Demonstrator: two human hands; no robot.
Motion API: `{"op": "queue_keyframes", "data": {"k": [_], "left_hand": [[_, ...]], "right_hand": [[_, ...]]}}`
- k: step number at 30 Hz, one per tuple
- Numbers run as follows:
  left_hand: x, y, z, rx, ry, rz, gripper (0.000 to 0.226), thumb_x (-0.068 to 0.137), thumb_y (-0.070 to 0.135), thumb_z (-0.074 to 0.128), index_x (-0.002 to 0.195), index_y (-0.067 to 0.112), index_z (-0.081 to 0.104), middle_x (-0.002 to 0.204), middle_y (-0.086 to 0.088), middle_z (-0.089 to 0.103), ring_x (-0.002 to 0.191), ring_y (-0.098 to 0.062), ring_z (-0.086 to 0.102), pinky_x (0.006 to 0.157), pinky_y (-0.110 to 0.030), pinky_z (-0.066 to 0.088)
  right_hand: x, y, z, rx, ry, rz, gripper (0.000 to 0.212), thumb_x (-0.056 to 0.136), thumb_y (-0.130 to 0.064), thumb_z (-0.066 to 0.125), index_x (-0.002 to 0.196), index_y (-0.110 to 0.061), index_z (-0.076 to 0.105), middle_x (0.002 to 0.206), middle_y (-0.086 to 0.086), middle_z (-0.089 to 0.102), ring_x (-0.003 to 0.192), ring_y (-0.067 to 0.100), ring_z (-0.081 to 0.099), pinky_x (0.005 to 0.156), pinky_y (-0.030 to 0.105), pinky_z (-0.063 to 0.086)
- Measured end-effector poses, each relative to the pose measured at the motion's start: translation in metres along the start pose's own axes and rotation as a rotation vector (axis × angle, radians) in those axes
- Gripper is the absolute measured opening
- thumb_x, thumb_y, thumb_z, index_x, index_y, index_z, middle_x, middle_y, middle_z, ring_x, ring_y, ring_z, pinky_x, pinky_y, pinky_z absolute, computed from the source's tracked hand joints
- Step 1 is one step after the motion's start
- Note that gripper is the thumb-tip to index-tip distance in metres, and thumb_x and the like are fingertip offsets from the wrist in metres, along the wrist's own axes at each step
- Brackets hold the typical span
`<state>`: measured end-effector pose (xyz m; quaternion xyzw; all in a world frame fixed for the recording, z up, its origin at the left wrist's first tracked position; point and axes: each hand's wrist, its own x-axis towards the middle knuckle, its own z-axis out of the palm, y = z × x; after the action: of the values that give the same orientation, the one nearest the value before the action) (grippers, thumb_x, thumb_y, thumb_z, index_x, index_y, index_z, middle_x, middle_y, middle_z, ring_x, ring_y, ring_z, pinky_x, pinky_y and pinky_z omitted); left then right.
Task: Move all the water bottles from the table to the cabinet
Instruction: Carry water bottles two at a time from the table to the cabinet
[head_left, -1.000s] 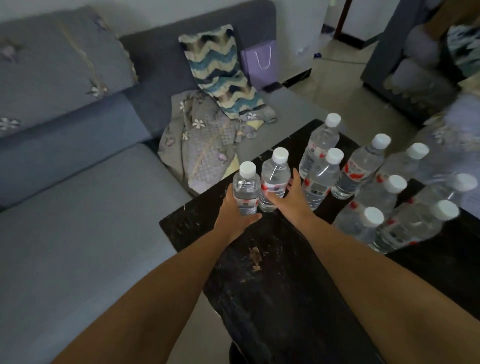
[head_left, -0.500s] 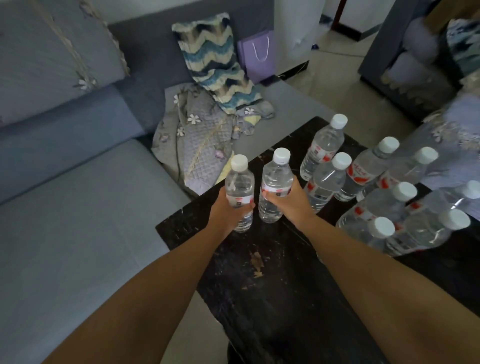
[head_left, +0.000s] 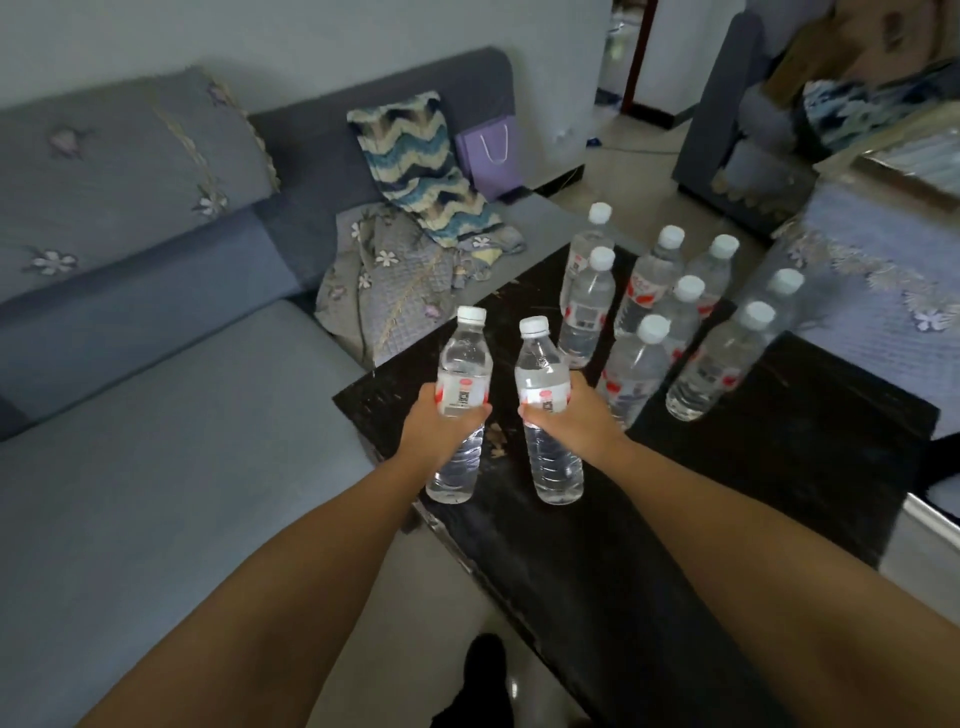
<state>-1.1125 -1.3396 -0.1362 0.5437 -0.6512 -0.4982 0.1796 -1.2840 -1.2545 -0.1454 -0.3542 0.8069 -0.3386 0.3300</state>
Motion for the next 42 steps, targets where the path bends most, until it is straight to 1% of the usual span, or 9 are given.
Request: {"op": "queue_keyframes", "data": {"k": [5,9,14,21,25,30,31,39,42], "left_hand": [[-0.076,-0.014,0.019,0.065,-0.022,-0.035,0.062,0.078,0.036,0.076,0.125,0.012,0.043,0.116,-0.003,0.060,0.104,-0.022,0.059,0.086,-0.029,0.043],[-0.123,-0.023,0.036,0.101,-0.083,-0.029,0.065,0.076,0.034,0.078,0.124,0.008,0.043,0.123,-0.010,0.062,0.112,-0.028,0.061,0.094,-0.034,0.047],[-0.156,-0.016,0.063,0.152,-0.213,0.032,0.066,0.077,0.031,0.078,0.125,0.005,0.042,0.125,-0.013,0.060,0.115,-0.029,0.059,0.091,-0.032,0.045],[-0.222,-0.008,0.109,0.192,-0.537,0.157,0.068,0.076,0.033,0.078,0.126,0.007,0.040,0.125,-0.010,0.058,0.115,-0.029,0.059,0.089,-0.033,0.046],[-0.266,-0.026,0.124,0.252,-0.708,0.259,0.055,0.075,0.029,0.079,0.113,0.014,0.042,0.114,-0.008,0.063,0.094,-0.022,0.062,0.078,-0.031,0.048],[-0.329,-0.044,0.149,0.353,-0.889,0.362,0.047,0.075,0.024,0.076,0.106,0.018,0.042,0.106,-0.006,0.065,0.086,-0.021,0.061,0.074,-0.027,0.044],[-0.383,-0.053,0.163,0.410,-1.011,0.436,0.048,0.075,0.025,0.076,0.108,0.017,0.043,0.106,-0.005,0.065,0.086,-0.020,0.061,0.074,-0.027,0.043],[-0.547,-0.094,0.193,0.581,-1.328,0.620,0.070,0.053,0.041,0.064,0.116,0.015,0.044,0.108,-0.008,0.066,0.097,-0.029,0.066,0.084,-0.037,0.053],[-0.631,-0.128,0.198,0.636,-1.438,0.717,0.070,0.058,0.040,0.073,0.117,0.014,0.045,0.110,-0.008,0.066,0.098,-0.030,0.066,0.083,-0.037,0.051]], "right_hand": [[-0.084,0.026,-0.018,-0.036,0.073,0.035,0.068,0.069,-0.037,0.081,0.125,-0.016,0.049,0.116,-0.001,0.058,0.106,0.017,0.058,0.085,0.028,0.044],[-0.145,0.046,-0.034,-0.110,0.135,0.143,0.080,0.074,-0.041,0.077,0.139,-0.016,0.036,0.132,0.012,0.045,0.121,0.028,0.050,0.100,0.039,0.043],[-0.207,0.073,-0.052,-0.065,0.260,0.256,0.076,0.075,-0.043,0.075,0.136,-0.017,0.037,0.131,0.012,0.044,0.118,0.030,0.052,0.098,0.041,0.045],[-0.325,0.123,-0.054,0.134,0.614,0.501,0.073,0.073,-0.050,0.075,0.129,-0.016,0.042,0.124,0.013,0.056,0.108,0.030,0.059,0.096,0.043,0.050],[-0.398,0.138,-0.029,0.167,0.729,0.653,0.082,0.074,-0.054,0.071,0.137,-0.015,0.037,0.132,0.015,0.049,0.118,0.035,0.054,0.098,0.047,0.047],[-0.491,0.157,-0.003,0.239,0.858,0.862,0.073,0.080,-0.048,0.068,0.134,-0.011,0.037,0.126,0.016,0.046,0.114,0.033,0.052,0.088,0.036,0.042],[-0.554,0.166,0.012,0.295,0.960,0.970,0.071,0.080,-0.047,0.068,0.133,-0.012,0.037,0.125,0.016,0.045,0.112,0.032,0.052,0.085,0.035,0.041],[-0.738,0.197,0.068,0.498,1.231,1.177,0.070,0.079,-0.043,0.071,0.131,-0.009,0.038,0.124,0.014,0.046,0.092,0.023,0.044,0.077,0.032,0.037],[-0.818,0.207,0.101,0.550,1.325,1.246,0.073,0.080,-0.041,0.071,0.136,-0.009,0.036,0.112,0.005,0.045,0.090,0.021,0.044,0.076,0.031,0.037]]}}
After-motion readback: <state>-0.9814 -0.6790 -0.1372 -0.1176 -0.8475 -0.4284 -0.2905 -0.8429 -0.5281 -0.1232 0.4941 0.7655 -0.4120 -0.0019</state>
